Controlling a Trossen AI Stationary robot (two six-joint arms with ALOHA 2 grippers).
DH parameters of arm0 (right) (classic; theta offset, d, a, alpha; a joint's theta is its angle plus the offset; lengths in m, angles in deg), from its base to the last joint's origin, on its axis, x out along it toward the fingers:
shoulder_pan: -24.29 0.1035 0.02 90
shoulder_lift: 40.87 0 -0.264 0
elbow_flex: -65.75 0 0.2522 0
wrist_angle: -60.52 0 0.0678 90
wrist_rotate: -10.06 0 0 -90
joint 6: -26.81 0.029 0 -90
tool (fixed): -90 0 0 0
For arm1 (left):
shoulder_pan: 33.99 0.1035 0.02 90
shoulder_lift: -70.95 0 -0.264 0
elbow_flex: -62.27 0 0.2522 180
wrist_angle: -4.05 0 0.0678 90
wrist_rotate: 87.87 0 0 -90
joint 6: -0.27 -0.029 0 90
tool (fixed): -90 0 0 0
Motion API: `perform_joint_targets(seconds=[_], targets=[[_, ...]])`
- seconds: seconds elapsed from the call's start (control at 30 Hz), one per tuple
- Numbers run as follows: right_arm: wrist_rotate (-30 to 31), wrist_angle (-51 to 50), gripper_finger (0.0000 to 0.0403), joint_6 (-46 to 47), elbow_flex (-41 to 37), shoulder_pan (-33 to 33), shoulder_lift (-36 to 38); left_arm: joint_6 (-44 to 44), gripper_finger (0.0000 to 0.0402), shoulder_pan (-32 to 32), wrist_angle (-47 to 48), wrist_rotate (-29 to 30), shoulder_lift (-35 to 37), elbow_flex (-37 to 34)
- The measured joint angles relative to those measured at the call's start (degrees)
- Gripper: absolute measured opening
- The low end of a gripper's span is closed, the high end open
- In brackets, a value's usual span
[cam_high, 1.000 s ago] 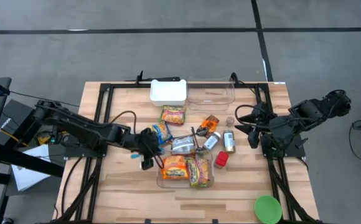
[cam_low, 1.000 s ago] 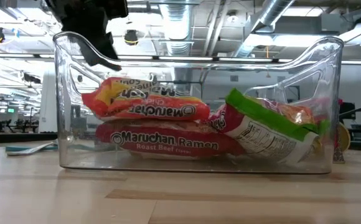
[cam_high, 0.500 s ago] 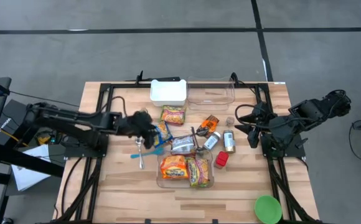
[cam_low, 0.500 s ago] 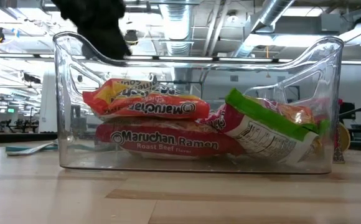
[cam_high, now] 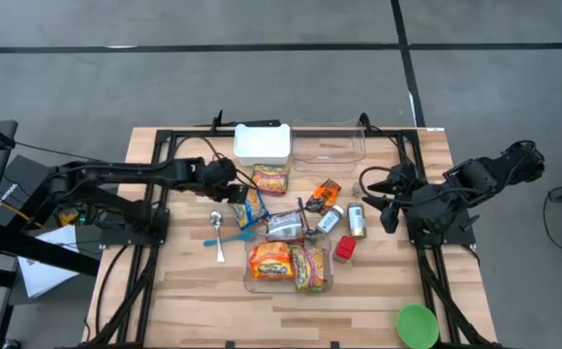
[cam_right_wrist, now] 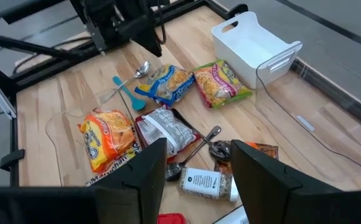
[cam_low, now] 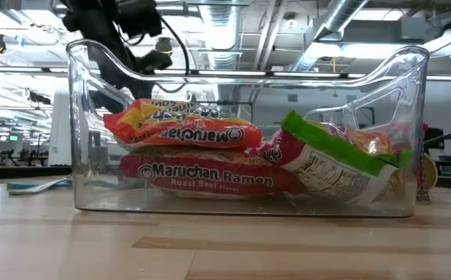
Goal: Pick & Place Food Item
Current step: Put the blue noodle pack into the bottom transparent bin
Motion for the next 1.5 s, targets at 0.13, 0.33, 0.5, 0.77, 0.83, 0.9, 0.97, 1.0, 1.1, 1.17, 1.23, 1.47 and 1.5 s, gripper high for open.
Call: perform_joint_targets(seconds=[0.13, 0.33, 0.5, 0.77, 0.83, 0.9, 0.97, 1.0, 1.1, 1.17, 1.23, 1.47, 1.5], targets=[[0.0, 0.1, 0.0171, 0.0, 0.0, -0.1, 0.1, -1.8, 0.0157, 0.0, -0.2, 0.2, -3.8, 0.0], [-0.1, 0.2, 0.0171, 0.0, 0.0, -0.1, 0.0, -3.5, 0.0157, -0.2, -0.9, 0.5, -6.1, 0.0], [-0.1, 0.2, 0.0171, -0.2, 0.0, 0.0, 0.0, -4.8, 0.0157, -0.2, -1.4, 1.0, -7.5, 0.0], [-0.1, 0.2, 0.0171, -0.2, 0.0, 0.0, 0.0, -5.2, 0.0157, -0.2, -1.8, 1.1, -8.1, 0.0], [-0.1, 0.2, 0.0171, -0.2, 0.0, 0.0, 0.0, -5.2, 0.0157, -0.2, -1.6, 1.3, -8.2, 0.0], [-0.1, 0.2, 0.0171, -0.2, 0.0, -0.1, 0.0, -5.2, 0.0157, -0.2, -1.8, 2.3, -8.2, 0.0], [-0.1, 0.2, 0.0171, -0.2, 0.0, 0.0, 0.0, -5.3, 0.0157, -0.2, -1.7, 3.5, -8.2, 0.0], [-0.1, 0.2, 0.0171, -0.2, 0.0, 0.0, 0.0, -5.2, 0.0157, -0.1, -1.7, 3.9, -8.2, 0.0], [-0.1, 0.2, 0.0171, -0.2, 0.0, 0.0, 0.0, -5.7, 0.0157, 0.3, -1.7, 4.7, -8.2, 0.0], [-0.1, 0.2, 0.0171, -0.2, 0.0, 0.0, 0.0, -6.7, 0.0157, 0.6, -1.9, 4.9, -8.5, 0.0], [-0.1, 0.2, 0.0171, -0.2, 0.0, 0.0, 0.0, -7.2, 0.0157, 1.0, -2.2, 4.9, -9.3, 0.0], [-0.1, 0.5, 0.0171, -0.2, 0.0, 0.0, 0.0, -9.6, 0.0157, 1.6, -3.9, 3.0, -12.4, 0.0], [-0.1, 0.6, 0.0171, 0.0, 0.0, 0.1, 0.0, -9.6, 0.0157, 1.6, -4.1, 3.1, -12.5, 0.0]])
